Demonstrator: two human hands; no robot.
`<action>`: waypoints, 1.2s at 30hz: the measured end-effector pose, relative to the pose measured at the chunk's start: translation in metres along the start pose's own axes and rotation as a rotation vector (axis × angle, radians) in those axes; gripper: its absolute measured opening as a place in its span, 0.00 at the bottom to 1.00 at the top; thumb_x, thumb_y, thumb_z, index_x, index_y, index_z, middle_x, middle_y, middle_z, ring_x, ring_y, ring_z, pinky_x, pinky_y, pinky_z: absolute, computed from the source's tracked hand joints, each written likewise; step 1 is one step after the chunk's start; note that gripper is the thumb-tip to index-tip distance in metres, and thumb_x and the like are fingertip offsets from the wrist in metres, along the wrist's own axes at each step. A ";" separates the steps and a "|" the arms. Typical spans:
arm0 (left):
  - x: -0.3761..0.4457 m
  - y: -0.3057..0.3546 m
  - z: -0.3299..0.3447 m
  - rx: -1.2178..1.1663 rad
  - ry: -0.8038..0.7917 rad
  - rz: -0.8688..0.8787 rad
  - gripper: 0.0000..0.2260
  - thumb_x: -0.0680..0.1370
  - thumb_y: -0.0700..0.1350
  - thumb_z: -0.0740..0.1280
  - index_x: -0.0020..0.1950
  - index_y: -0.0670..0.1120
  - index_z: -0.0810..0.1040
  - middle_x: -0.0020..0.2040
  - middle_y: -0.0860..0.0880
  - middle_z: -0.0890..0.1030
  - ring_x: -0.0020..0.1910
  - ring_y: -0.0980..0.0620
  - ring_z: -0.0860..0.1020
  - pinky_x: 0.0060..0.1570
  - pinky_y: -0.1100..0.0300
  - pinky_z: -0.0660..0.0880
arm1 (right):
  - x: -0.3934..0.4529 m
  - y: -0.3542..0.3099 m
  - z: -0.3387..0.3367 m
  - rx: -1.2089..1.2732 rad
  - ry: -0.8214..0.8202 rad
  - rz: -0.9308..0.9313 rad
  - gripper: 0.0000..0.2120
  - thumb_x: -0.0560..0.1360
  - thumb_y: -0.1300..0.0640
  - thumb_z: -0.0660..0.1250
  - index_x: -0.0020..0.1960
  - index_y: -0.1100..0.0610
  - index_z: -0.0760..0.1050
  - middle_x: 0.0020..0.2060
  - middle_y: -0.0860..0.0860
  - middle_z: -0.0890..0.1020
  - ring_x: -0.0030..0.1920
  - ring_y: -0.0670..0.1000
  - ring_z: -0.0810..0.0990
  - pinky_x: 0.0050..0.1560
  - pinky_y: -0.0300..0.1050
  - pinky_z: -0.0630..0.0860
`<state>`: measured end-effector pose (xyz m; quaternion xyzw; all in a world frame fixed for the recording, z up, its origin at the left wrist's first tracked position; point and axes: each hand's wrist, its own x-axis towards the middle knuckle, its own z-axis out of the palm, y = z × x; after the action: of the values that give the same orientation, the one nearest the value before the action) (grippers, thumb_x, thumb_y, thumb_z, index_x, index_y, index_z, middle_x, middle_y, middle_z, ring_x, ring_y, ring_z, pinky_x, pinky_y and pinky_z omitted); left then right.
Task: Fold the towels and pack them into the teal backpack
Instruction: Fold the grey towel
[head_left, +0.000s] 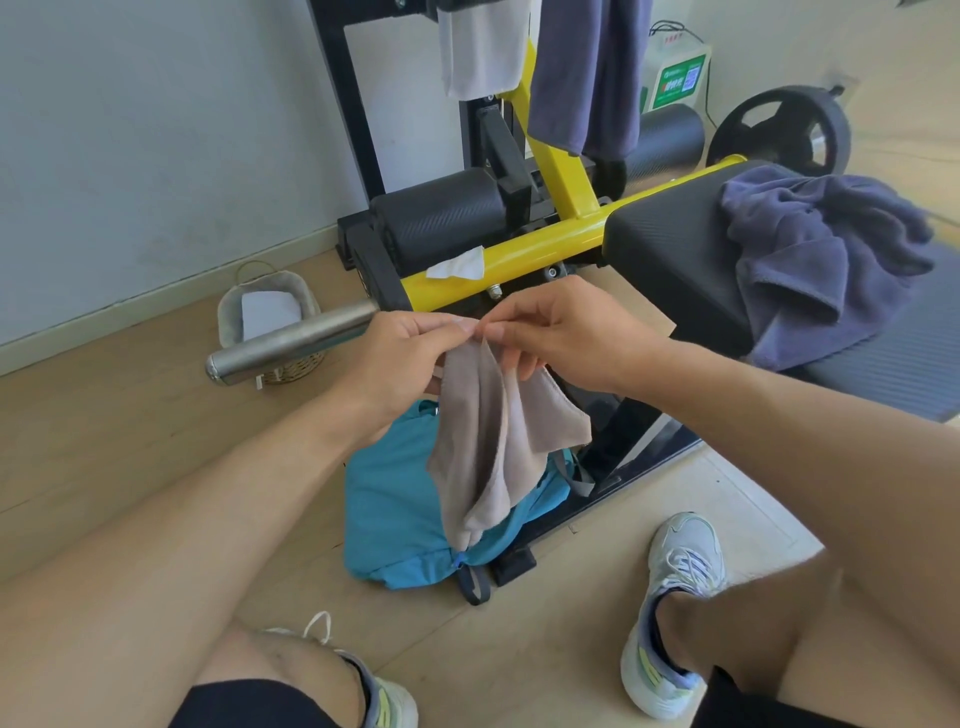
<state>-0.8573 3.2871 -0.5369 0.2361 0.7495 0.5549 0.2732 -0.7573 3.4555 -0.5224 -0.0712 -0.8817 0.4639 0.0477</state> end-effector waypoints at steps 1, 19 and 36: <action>-0.001 0.001 0.001 -0.003 -0.017 0.001 0.11 0.83 0.44 0.64 0.59 0.44 0.86 0.51 0.41 0.87 0.54 0.37 0.83 0.52 0.44 0.81 | 0.000 0.001 0.000 -0.031 0.025 -0.016 0.06 0.80 0.55 0.70 0.52 0.54 0.86 0.38 0.50 0.86 0.36 0.45 0.84 0.41 0.36 0.81; -0.002 0.002 0.004 -0.243 -0.041 -0.121 0.06 0.79 0.43 0.70 0.50 0.45 0.86 0.49 0.42 0.87 0.45 0.49 0.83 0.49 0.55 0.80 | 0.001 0.004 -0.008 -0.011 0.088 0.031 0.05 0.75 0.56 0.76 0.50 0.54 0.84 0.42 0.49 0.86 0.43 0.47 0.85 0.49 0.41 0.82; 0.015 -0.007 0.001 -0.169 0.311 -0.115 0.06 0.81 0.45 0.70 0.50 0.44 0.85 0.49 0.41 0.87 0.51 0.41 0.85 0.51 0.46 0.84 | -0.001 -0.008 0.005 -0.001 0.084 -0.038 0.05 0.80 0.52 0.69 0.50 0.53 0.80 0.34 0.50 0.78 0.33 0.42 0.72 0.37 0.36 0.71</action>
<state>-0.8679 3.2963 -0.5459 0.0806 0.7456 0.6292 0.2042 -0.7579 3.4470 -0.5190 -0.0741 -0.8803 0.4592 0.0936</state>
